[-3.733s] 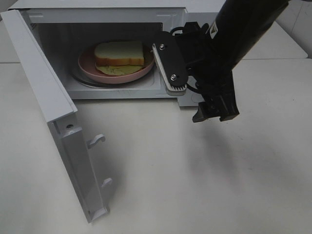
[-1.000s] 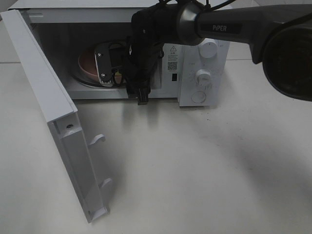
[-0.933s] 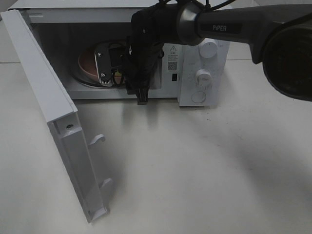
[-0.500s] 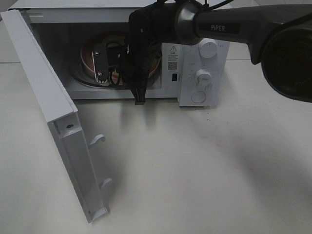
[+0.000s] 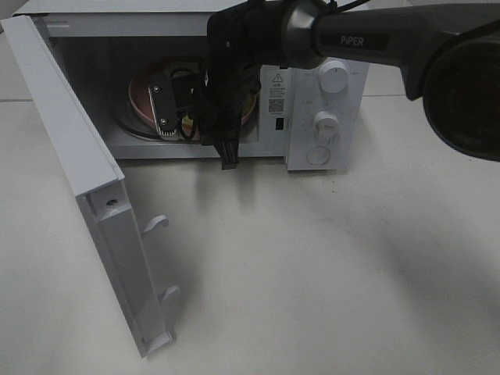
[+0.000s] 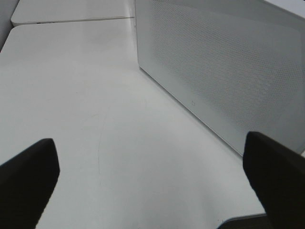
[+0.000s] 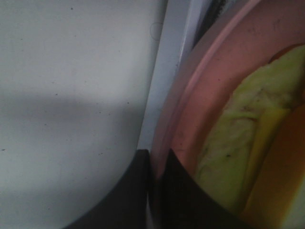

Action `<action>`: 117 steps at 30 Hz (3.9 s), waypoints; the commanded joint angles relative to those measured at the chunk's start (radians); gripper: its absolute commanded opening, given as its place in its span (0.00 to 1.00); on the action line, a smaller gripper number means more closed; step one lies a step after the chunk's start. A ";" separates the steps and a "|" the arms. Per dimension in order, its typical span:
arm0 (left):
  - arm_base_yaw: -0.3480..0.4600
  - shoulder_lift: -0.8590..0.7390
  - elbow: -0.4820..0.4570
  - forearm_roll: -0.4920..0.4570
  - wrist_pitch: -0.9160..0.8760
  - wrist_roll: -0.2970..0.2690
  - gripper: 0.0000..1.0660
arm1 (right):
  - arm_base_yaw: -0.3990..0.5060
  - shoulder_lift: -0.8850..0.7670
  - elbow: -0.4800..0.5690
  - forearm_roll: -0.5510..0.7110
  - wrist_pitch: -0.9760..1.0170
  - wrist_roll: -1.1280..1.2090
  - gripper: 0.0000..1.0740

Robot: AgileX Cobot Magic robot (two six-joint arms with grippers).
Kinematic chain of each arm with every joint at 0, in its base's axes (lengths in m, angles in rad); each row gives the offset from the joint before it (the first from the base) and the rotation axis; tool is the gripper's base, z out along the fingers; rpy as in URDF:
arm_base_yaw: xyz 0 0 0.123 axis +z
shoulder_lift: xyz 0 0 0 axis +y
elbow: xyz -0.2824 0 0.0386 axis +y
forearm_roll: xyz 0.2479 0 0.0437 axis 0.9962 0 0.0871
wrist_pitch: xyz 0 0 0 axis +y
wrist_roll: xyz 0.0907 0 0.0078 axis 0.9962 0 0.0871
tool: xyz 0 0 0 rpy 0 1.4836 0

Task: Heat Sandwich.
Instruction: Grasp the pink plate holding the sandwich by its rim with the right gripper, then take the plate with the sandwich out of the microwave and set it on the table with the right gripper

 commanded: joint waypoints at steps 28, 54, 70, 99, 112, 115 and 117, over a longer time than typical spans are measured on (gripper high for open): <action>0.003 -0.027 0.003 -0.001 -0.012 -0.006 0.97 | -0.005 -0.225 0.333 0.048 -0.216 -0.243 0.00; 0.003 -0.027 0.003 -0.001 -0.012 -0.006 0.97 | 0.054 -0.506 0.708 0.051 -0.223 -0.327 0.01; 0.003 -0.027 0.003 -0.001 -0.012 -0.006 0.97 | 0.054 -0.726 0.955 0.005 -0.222 -0.324 0.01; 0.003 -0.027 0.003 -0.001 -0.012 -0.006 0.97 | 0.054 -1.205 1.297 -0.070 -0.017 -0.142 0.01; 0.003 -0.027 0.003 -0.001 -0.012 -0.006 0.97 | 0.054 -1.423 1.421 -0.084 0.101 -0.025 0.02; 0.003 -0.027 0.003 -0.001 -0.012 -0.006 0.97 | 0.054 -1.458 1.436 -0.094 0.124 0.052 0.02; 0.003 -0.027 0.003 -0.001 -0.012 -0.006 0.97 | 0.054 -1.464 1.438 -0.103 0.124 0.080 0.02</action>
